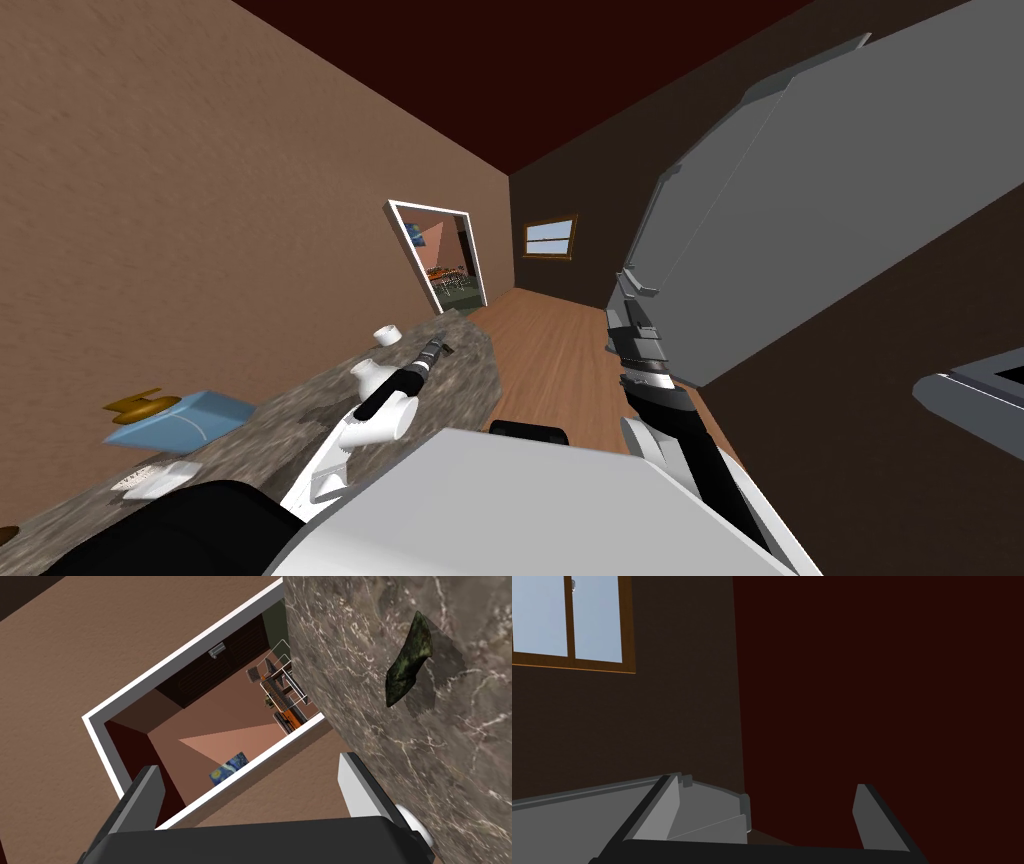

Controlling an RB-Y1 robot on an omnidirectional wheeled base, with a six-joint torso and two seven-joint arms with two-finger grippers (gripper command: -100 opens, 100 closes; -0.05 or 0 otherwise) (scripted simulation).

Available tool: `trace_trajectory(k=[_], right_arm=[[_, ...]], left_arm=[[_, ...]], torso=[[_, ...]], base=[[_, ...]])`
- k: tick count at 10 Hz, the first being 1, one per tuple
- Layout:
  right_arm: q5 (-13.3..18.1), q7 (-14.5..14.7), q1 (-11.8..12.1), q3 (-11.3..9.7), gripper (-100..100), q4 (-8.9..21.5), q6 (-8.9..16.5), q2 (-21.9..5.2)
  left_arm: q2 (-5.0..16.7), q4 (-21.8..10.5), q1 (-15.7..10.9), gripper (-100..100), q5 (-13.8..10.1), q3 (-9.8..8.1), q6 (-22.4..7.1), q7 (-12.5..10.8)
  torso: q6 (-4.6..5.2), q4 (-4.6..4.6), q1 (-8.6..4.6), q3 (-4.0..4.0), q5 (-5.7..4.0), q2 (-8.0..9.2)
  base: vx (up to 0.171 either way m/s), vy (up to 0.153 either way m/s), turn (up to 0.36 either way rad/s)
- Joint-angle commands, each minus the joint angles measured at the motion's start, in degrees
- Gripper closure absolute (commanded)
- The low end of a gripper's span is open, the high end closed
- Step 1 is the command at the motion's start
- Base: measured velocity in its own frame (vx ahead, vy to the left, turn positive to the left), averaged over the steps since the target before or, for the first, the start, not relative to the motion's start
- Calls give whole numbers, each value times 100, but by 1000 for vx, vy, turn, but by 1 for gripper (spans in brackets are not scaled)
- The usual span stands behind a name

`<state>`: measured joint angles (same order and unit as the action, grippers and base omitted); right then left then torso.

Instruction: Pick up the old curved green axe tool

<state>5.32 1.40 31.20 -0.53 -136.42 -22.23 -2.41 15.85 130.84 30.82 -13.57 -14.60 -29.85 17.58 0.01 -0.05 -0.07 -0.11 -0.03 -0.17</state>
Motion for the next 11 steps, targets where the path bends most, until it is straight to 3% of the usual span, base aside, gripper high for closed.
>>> trace_trajectory(k=[1,11], right_arm=[[0,0,0,0,0,0,0,0],[0,0,0,0,0,0,0,0]], left_arm=[[-2,7,-21,-100,3,-6,-224,12],[395,-279,-220,-100,-371,-294,-1779,278]], torso=[[0,0,0,0,0,0],[0,2,11,4,2,7]], base=[[18,-15,-1],[33,-9,-25]])
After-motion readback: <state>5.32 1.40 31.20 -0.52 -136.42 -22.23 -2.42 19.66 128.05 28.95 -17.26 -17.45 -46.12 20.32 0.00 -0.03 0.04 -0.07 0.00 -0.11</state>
